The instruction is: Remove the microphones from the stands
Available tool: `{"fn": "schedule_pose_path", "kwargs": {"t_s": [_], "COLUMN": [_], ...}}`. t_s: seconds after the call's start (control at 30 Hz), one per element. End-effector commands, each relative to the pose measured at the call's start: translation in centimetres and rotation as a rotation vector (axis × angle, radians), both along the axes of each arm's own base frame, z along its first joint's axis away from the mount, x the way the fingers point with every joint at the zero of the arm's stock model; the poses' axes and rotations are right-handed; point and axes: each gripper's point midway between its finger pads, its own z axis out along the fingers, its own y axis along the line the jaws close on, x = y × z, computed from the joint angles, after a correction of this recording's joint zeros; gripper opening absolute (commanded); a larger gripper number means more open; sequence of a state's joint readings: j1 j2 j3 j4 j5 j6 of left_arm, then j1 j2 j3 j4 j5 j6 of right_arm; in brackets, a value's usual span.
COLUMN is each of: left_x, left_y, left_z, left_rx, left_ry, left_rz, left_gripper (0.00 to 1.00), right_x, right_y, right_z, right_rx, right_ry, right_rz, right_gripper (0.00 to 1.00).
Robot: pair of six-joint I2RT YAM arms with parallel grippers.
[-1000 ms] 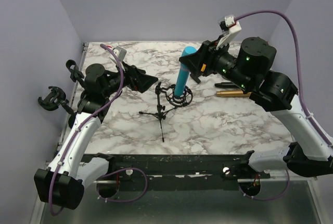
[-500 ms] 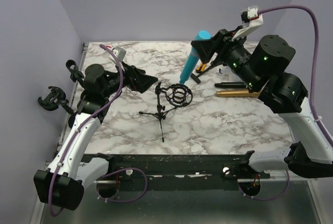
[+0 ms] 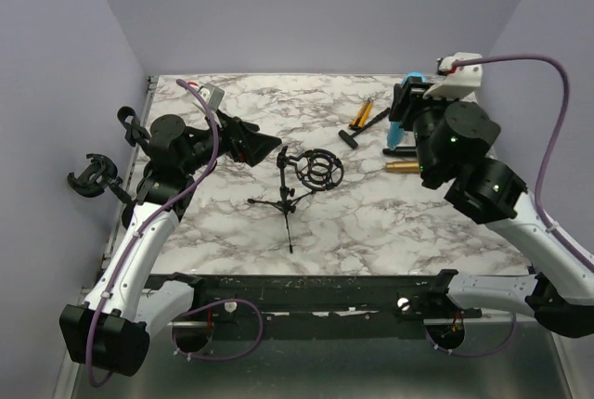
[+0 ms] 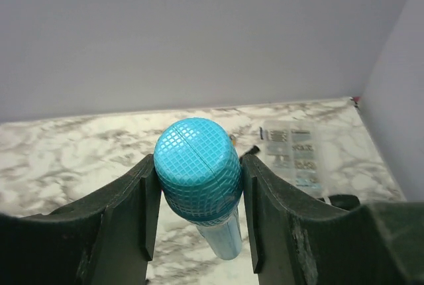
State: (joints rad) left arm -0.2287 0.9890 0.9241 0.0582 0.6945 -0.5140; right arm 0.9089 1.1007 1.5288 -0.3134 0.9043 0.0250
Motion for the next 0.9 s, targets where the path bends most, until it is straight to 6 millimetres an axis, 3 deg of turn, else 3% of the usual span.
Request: {"fn": "schedule_pose_path", "kwargs": {"t_s": [0.0,0.1,0.2,0.43,0.67,0.87], "left_x": [-0.6,-0.6,-0.7,-1.0,-1.3,-1.5], "left_y": [0.0,0.0,0.0,-0.2,0.0,0.0], "left_z": [0.4,0.4,0.5,0.7,1.1,1.3], "left_rx": [-0.006,-0.007,-0.012,-0.024,-0.026,-0.028], "left_ry": [-0.018,-0.020,-0.017,-0.016,-0.035,-0.039], "left_rz": [-0.021,-0.020,-0.024,-0.036,-0.030,-0.033], "left_gripper": [0.97,0.97,0.97,0.97,0.97,0.97], "right_x": [1.1,3.2,5.3,6.0,4.6,3.4], "right_y": [-2.6,-3.1,-5.3,-9.8,-14.8,-18.5], "right_z": [-4.3,-9.5,-15.9,-25.7,-30.5,-33.3], "right_rx": [-0.053,-0.024,0.085,0.411,0.766,0.817], "right_ry": [0.056,0.179,0.360,0.616,0.651,0.633], "right_rz": [-0.194,-0.181,-0.143,-0.089,-0.144,-0.314], "right_gripper": [0.01,0.01,0.01,0.01,0.01,0.01]}}
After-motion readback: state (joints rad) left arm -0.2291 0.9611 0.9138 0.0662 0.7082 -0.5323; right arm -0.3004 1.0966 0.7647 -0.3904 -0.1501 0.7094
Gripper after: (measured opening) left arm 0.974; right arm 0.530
